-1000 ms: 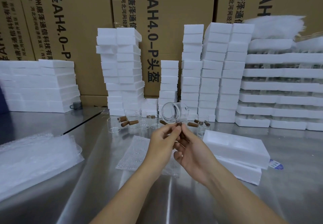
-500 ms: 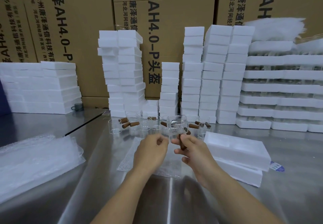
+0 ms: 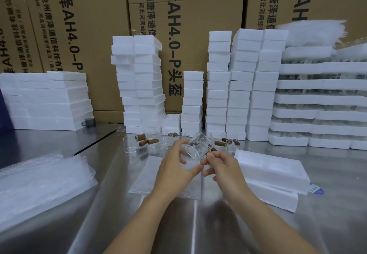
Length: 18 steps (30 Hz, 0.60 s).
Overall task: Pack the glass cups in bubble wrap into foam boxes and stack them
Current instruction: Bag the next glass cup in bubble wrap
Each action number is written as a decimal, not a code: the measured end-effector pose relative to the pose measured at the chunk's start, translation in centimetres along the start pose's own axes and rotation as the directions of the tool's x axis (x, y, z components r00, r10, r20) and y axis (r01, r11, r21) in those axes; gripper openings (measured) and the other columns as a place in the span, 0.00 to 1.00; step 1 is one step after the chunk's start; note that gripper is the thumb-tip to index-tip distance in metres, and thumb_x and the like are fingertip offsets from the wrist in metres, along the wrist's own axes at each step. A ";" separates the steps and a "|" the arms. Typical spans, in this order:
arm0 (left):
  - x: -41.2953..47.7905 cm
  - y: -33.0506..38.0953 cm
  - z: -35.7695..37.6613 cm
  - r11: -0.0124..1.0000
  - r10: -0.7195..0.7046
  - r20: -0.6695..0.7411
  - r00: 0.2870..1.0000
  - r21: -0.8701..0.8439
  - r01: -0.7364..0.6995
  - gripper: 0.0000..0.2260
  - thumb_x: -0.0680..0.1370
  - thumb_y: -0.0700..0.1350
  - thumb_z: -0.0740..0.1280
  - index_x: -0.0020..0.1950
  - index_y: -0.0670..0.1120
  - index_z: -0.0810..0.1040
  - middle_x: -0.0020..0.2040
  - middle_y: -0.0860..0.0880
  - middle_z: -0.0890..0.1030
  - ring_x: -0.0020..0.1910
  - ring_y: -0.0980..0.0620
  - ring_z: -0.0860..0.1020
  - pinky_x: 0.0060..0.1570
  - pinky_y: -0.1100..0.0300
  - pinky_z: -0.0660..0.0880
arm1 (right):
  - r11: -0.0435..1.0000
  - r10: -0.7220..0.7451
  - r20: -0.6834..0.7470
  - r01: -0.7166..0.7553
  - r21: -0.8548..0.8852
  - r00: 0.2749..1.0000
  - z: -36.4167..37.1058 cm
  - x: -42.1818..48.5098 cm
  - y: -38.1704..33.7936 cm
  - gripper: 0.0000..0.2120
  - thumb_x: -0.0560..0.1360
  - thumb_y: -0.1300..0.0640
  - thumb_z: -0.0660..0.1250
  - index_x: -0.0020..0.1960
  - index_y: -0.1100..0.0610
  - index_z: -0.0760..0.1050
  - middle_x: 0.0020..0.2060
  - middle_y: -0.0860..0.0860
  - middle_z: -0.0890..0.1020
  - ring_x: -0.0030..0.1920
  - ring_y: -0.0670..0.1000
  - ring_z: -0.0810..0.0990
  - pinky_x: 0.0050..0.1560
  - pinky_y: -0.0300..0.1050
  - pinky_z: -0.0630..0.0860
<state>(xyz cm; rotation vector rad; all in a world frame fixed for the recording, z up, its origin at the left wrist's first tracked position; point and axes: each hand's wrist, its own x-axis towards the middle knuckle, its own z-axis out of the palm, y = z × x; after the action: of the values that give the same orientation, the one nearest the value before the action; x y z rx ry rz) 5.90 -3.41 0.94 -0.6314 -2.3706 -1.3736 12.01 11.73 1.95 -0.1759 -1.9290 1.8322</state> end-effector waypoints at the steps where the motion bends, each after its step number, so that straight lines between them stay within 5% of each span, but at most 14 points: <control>1: 0.0 0.2 0.1 0.998 0.029 -0.022 0.999 -0.051 -0.031 0.33 0.70 0.59 0.82 0.68 0.72 0.68 0.57 0.68 0.76 0.54 0.65 0.78 0.53 0.60 0.79 | 1.000 -0.002 -0.002 0.002 0.009 1.000 0.0 0.0 -0.1 0.07 0.84 0.55 0.64 0.52 0.55 0.80 0.43 0.50 0.88 0.32 0.46 0.82 0.41 0.41 0.71; 6: -0.1 0.6 0.1 0.985 0.100 -0.084 0.991 -0.135 -0.111 0.29 0.71 0.54 0.84 0.68 0.65 0.75 0.62 0.72 0.78 0.58 0.65 0.80 0.53 0.61 0.79 | 0.999 -0.001 -0.050 0.003 0.042 0.999 -0.6 0.3 -0.6 0.11 0.83 0.52 0.66 0.49 0.57 0.82 0.42 0.51 0.88 0.35 0.47 0.80 0.44 0.43 0.72; 12: -0.1 1.8 0.4 0.934 -0.039 -0.140 0.989 -0.357 -0.013 0.21 0.74 0.50 0.83 0.65 0.53 0.83 0.56 0.58 0.86 0.54 0.63 0.84 0.54 0.61 0.82 | 0.997 -0.053 -0.041 0.055 0.048 0.998 -0.8 0.0 -1.1 0.14 0.81 0.45 0.68 0.48 0.55 0.83 0.39 0.49 0.85 0.38 0.47 0.80 0.41 0.40 0.72; 15: -0.1 2.4 0.6 0.769 -0.223 -0.045 0.974 -0.621 0.148 0.13 0.77 0.47 0.79 0.61 0.47 0.86 0.52 0.50 0.89 0.56 0.52 0.87 0.53 0.58 0.83 | 0.981 -0.194 0.005 0.194 -0.002 0.981 -0.4 -0.5 -0.9 0.12 0.76 0.36 0.72 0.54 0.41 0.79 0.51 0.41 0.84 0.45 0.43 0.82 0.47 0.41 0.76; 18: 0.0 2.9 0.4 0.511 -0.323 0.153 0.934 -0.802 0.309 0.13 0.80 0.52 0.74 0.56 0.42 0.86 0.54 0.42 0.89 0.56 0.46 0.88 0.51 0.57 0.84 | 0.909 -0.353 0.036 0.351 -0.226 0.935 -0.1 -0.8 -0.1 0.23 0.74 0.40 0.75 0.65 0.35 0.71 0.61 0.32 0.75 0.56 0.41 0.78 0.56 0.42 0.78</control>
<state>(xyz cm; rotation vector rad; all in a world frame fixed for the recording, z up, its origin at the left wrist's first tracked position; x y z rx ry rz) 7.43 -1.83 2.88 -0.3642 -1.7423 -2.6854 12.79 11.49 1.89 0.0907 -2.0111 1.3735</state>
